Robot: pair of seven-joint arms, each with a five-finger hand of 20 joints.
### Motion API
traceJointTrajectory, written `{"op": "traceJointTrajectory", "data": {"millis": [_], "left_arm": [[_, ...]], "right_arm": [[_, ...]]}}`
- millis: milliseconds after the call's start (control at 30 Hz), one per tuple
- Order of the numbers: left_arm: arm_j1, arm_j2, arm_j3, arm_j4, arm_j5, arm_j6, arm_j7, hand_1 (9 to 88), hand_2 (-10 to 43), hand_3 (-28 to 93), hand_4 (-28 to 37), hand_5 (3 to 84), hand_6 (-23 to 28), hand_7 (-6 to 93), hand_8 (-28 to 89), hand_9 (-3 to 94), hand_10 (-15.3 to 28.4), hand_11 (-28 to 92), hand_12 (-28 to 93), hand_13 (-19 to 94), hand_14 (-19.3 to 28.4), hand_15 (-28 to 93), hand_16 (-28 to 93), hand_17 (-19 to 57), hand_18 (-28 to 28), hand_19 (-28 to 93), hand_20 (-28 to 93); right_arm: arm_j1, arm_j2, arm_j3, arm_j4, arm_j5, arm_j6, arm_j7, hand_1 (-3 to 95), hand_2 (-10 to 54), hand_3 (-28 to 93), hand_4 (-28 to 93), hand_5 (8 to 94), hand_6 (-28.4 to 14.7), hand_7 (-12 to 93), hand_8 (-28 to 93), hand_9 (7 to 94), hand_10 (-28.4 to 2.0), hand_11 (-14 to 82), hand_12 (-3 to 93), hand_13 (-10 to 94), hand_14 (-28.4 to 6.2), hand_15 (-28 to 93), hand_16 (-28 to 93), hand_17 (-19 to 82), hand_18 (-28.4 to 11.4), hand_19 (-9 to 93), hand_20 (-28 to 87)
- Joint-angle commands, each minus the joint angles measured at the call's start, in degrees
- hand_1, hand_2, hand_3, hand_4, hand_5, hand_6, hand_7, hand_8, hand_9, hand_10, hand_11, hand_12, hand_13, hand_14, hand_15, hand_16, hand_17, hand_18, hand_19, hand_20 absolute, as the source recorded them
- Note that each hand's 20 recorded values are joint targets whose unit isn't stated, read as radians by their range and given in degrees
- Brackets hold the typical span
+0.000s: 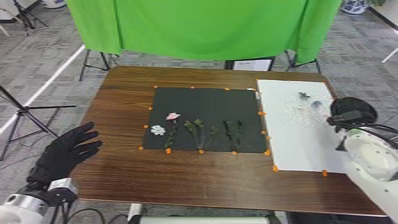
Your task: Arrange flowers
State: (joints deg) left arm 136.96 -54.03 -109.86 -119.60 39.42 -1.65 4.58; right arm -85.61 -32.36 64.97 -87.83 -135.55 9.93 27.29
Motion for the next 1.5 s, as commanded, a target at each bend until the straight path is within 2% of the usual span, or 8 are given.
{"op": "traceJointTrajectory", "data": {"millis": [33, 267, 433, 667, 700, 933, 1100, 1500], "left_arm": [[0.9, -0.47, -0.39, -0.52, -0.02, -0.01, -0.15, 24.1, -0.6, 72, -28.3, 31.9, 5.5, 18.1, -10, 27.4, 13.4, 25, 17, 20, 17.7, 47, -4, -9.6, 22.2, 42, 9], [0.3, -0.37, 0.13, -0.31, 0.01, -0.15, -0.59, 24.1, -0.5, 72, -28.3, 32.0, 5.6, 18.1, -10, 27.4, 13.3, 25, 17, 20, 17.7, 47, -4, -9.6, 22.2, 42, 9], [-0.1, -0.21, 0.55, -0.12, -0.07, -0.27, -0.80, 24.1, -0.6, 72, -28.3, 32.0, 5.6, 18.2, -10, 27.3, 13.4, 25, 17, 20, 17.7, 47, -4, -9.6, 22.2, 42, 9], [-0.7, -0.04, 0.91, 0.13, -0.01, -0.40, -1.04, 24.1, -0.5, 72, -28.3, 32.0, 5.7, 18.1, -10, 27.4, 13.4, 25, 17, 20, 17.7, 46, -4, -9.6, 22.1, 42, 9], [-0.2, -0.22, 0.74, -0.07, -0.06, -0.26, -1.10, 24.1, -0.5, 72, -28.3, 32.0, 5.7, 18.1, -10, 27.3, 13.3, 25, 17, 20, 17.8, 46, -4, -9.6, 22.1, 42, 9], [-1.0, -0.01, 1.24, 0.30, -0.07, -0.43, -1.33, 24.1, -0.5, 72, -28.3, 32.0, 5.7, 18.1, -10, 27.4, 13.4, 25, 17, 20, 17.8, 46, -4, -9.6, 22.1, 41, 9], [-1.7, -0.04, 1.69, 0.56, 0.02, -0.64, -1.53, 24.1, -0.5, 72, -28.3, 32.1, 5.7, 18.1, -10, 27.4, 13.4, 25, 17, 20, 17.8, 46, -4, -9.6, 22.1, 42, 9], [-2.5, 0.44, 2.39, 1.02, -0.11, -0.58, -1.32, 24.1, -0.5, 72, -28.3, 32.0, 5.6, 18.1, -10, 27.4, 13.4, 25, 17, 20, 17.8, 47, -4, -9.6, 22.1, 42, 9]], "right_arm": [[3.4, -0.1, -2.8, -6.4, -4.5, 3.8, -2.9, 46.0, -8.9, 86, -28, 70.1, 3.7, 49, -3, 88.9, -3.4, 17.0, 44.5, 82, -1.8, 56, 28, 29, -14.6, 70, 39], [14.8, -4.8, -13.5, -12.9, -6.4, 10.8, -8.4, 45.8, -9.4, 87, -28, 70.8, 3.6, 49, -3, 89.7, -3.5, 16.0, 45.7, 82, -1.8, 57, 28, 29, -14.6, 70, 40], [21.7, -10.6, -22.0, -13.4, -6.1, 10.8, -13.1, 45.8, -9.5, 87, -28, 70.8, 3.9, 49, -3, 89.8, -3.3, 15.6, 45.6, 82, -1.7, 57, 28, 29, -14.6, 70, 40], [26.3, -16.7, -30.3, -10.4, -5.5, 9.4, -17.1, 45.5, -9.5, 87, -28, 70.4, 4.4, 49, -3, 89.8, -3.2, 14.6, 45.5, 82, -1.7, 57, 28, 29, -14.6, 70, 40], [26.6, -17.6, -31.1, -9.7, -5.4, 9.0, -17.8, 45.5, -9.5, 87, -28, 70.5, 4.5, 49, -3, 89.8, -3.2, 14.5, 45.5, 82, -1.7, 57, 28, 29, -14.5, 70, 40], [29.4, -22.8, -36.6, -4.7, -6.4, 8.3, -18.8, 45.3, -9.5, 87, -28, 70.4, 4.7, 49, -4, 90.0, -3.0, 13.9, 45.4, 81, -1.7, 57, 28, 29, -14.6, 70, 40], [30.4, -25.8, -38.2, -1.3, -7.5, 8.3, -18.8, 45.3, -9.5, 87, -28, 70.4, 4.7, 49, -4, 89.9, -3.0, 13.6, 45.5, 81, -1.7, 57, 28, 29, -14.6, 70, 40], [30.7, -28.4, -38.9, 1.1, -8.8, 7.7, -17.0, 45.0, -9.5, 86, -28, 70.2, 4.9, 49, -4, 89.8, -3.0, 12.7, 45.5, 81, -1.7, 57, 28, 28, -14.6, 70, 40]]}}
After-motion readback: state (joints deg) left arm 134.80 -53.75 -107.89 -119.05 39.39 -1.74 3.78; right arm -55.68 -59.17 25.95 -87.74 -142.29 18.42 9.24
